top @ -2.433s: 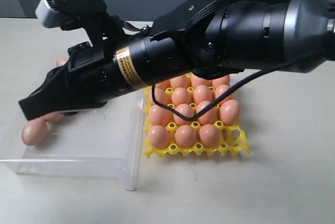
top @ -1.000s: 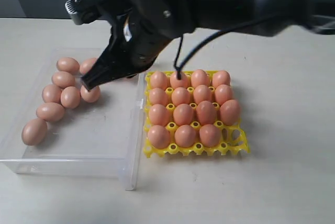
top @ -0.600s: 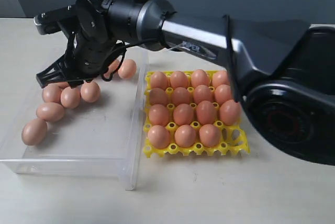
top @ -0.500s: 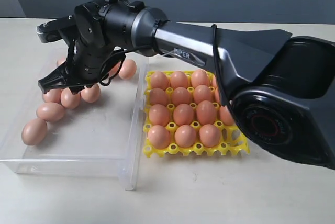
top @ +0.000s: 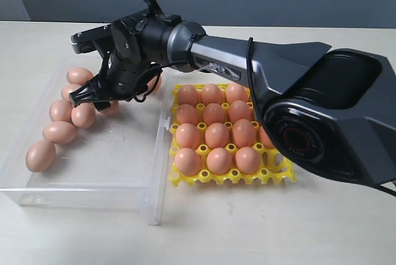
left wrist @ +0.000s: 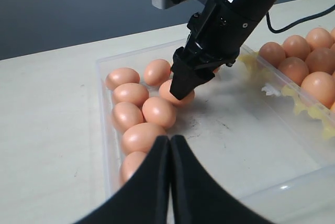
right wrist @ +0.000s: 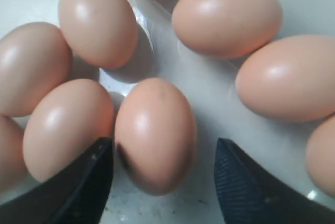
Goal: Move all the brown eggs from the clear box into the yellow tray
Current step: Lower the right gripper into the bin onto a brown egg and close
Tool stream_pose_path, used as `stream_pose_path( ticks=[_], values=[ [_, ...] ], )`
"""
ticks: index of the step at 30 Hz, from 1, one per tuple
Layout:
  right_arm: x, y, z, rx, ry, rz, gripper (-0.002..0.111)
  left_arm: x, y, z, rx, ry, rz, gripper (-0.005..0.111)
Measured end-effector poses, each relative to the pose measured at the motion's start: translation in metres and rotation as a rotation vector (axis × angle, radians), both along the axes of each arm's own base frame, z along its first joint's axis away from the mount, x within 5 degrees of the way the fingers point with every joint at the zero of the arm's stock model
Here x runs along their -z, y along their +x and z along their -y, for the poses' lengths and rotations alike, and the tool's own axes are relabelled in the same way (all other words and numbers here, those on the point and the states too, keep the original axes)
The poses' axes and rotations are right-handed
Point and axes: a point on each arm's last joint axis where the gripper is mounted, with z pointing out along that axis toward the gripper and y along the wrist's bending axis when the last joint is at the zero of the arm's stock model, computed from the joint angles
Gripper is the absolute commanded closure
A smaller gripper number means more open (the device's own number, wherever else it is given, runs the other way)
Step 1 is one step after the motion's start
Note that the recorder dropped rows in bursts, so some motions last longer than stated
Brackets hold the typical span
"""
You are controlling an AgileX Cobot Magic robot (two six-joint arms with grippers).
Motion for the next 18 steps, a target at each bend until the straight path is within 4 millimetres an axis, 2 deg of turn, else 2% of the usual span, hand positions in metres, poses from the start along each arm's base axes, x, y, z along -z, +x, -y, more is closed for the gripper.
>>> stream_pose_path(
  ticks=[8,15,18],
  values=[
    [0.013,0.004,-0.004,0.009,0.032,0.027,0.061,0.0,0.0,0.0,0.0,0.0,0.0,0.106],
    [0.012,0.004,-0.006,-0.003,0.048,0.031,0.063,0.0,0.0,0.0,0.0,0.0,0.0,0.106],
    [0.014,0.003,-0.007,-0.003,0.059,0.019,0.071,0.0,0.0,0.0,0.0,0.0,0.0,0.106]
  ],
)
